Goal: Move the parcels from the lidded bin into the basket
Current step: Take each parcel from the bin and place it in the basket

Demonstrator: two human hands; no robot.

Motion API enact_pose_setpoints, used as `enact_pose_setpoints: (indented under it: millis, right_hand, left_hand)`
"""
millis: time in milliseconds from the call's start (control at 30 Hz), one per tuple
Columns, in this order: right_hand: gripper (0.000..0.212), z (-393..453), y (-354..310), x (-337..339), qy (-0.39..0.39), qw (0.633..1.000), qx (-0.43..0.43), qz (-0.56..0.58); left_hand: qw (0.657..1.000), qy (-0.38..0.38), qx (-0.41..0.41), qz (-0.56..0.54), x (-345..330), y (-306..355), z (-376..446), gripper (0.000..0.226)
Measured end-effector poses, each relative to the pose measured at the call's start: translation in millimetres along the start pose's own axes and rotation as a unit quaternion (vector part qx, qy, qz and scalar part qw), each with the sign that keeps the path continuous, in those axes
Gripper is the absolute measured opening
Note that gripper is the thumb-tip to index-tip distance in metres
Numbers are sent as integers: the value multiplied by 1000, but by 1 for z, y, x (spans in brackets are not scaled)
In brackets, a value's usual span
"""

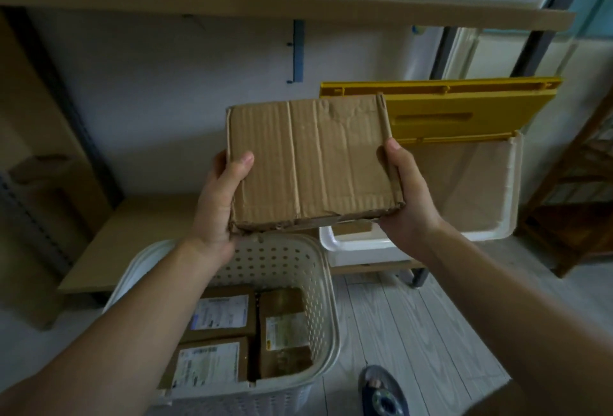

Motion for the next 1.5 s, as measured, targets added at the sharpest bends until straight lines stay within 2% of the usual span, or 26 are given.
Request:
enact_pose_setpoints:
  millis: [133,233,367,433,533,600,767,967,1033,1133,1267,1400,1500]
  right_hand:
    - [61,17,9,-41,-11,1000,20,13]
    - [60,27,22,-72,-29,999,7,28]
    - [78,46,31,-97,-22,999,-9,45]
    - [69,54,34,-108,-25,998,-8,55]
    - [36,62,42,-115,-25,997,-8,69]
    - [29,64,48,-118,-32,997,-10,67]
    - [51,74,60,-124,-24,996,-29,80]
    - [50,88,66,-134,-39,997,-22,64]
    - [57,92,65,-133,-37,998,-14,47]
    - [67,99,66,-129,-28,999,-14,21]
    - [50,106,75,-125,-25,999,-38,2]
    - [48,105,87,-133,-47,993,-86,58]
    - [35,105,85,-141,-86,994,-64,25]
  left_hand:
    - [999,49,-18,-7,35,27,0,65]
    - [996,85,-28,3,61,44,-2,62]
    - [991,127,-44,8,86,59,-6,60]
    - [990,131,-52,15,95,66,-6,59]
    - [989,127,-58,44,106,75,-1,57]
    - [988,128,-57,66,112,77,3,55]
    - [982,143,-60,106,122,79,7,47]
    - [980,143,-54,125,129,86,12,35]
    - [980,139,-58,133,129,87,16,36]
    - [969,163,-84,165,134,88,21,28]
    - [936,217,-125,246,143,89,23,40]
    - [897,263,-135,330,145,90,18,50]
    - [904,292,-111,292,147,81,18,47]
Point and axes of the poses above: each hand's wrist, its own z-axis towards the middle knuckle, its own x-axis out of the back of the hand, y = z × x, the point moved 10 cm from there along z, towards the middle knuckle, and after that the axes turned 4 degrees about -z, right-handed, at the moved point
